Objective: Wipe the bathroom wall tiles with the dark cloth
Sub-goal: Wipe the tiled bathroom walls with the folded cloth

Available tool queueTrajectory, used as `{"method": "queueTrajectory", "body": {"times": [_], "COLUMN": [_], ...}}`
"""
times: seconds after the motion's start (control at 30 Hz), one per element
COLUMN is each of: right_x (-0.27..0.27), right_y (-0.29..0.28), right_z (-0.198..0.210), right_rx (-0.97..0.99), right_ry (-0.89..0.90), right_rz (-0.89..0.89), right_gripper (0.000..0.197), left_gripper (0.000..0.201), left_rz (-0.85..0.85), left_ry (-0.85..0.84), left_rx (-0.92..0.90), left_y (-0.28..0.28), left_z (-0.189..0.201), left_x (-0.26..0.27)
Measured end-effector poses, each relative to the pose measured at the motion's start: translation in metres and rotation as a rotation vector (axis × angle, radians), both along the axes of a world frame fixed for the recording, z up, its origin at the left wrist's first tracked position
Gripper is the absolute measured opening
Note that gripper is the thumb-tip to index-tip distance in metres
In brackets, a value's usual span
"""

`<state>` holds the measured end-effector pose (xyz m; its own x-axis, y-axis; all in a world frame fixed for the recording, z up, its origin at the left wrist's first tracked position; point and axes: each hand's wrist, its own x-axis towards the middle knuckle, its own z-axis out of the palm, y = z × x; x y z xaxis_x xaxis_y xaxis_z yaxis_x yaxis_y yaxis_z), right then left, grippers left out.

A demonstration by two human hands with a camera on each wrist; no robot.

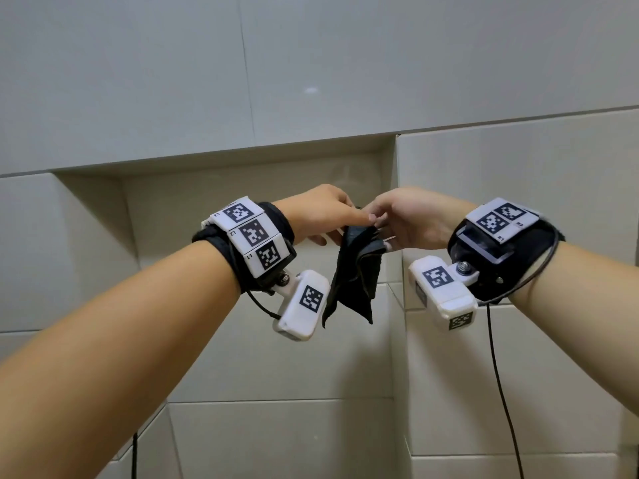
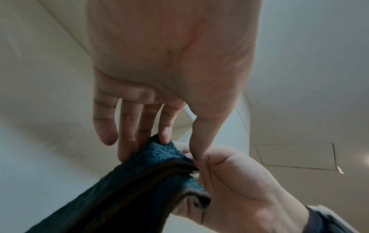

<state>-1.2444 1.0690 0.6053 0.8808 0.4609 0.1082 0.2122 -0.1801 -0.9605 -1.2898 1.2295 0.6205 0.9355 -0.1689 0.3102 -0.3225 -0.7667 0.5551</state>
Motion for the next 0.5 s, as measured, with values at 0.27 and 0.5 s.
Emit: {"method": "queueTrajectory", "body": {"times": [0.27, 0.5], "right_x": [0.004, 0.02], "right_y": [-0.001, -0.001], "right_z": [-0.004, -0.006], "right_rx": [0.015, -0.037], "right_ry": [-0.089, -0.129], "right_rz": [-0.065, -0.094], "right_gripper": [0.019, 0.026], "left_gripper": [0.026, 0.028], "left_rz": [-0.025, -0.063], "left_ry": [-0.044, -0.043], "left_rx": [-0.123, -0.24], "left_y": [-0.001, 0.007], "left_z": [-0.007, -0.009], "left_x": [0.013, 0.02]}}
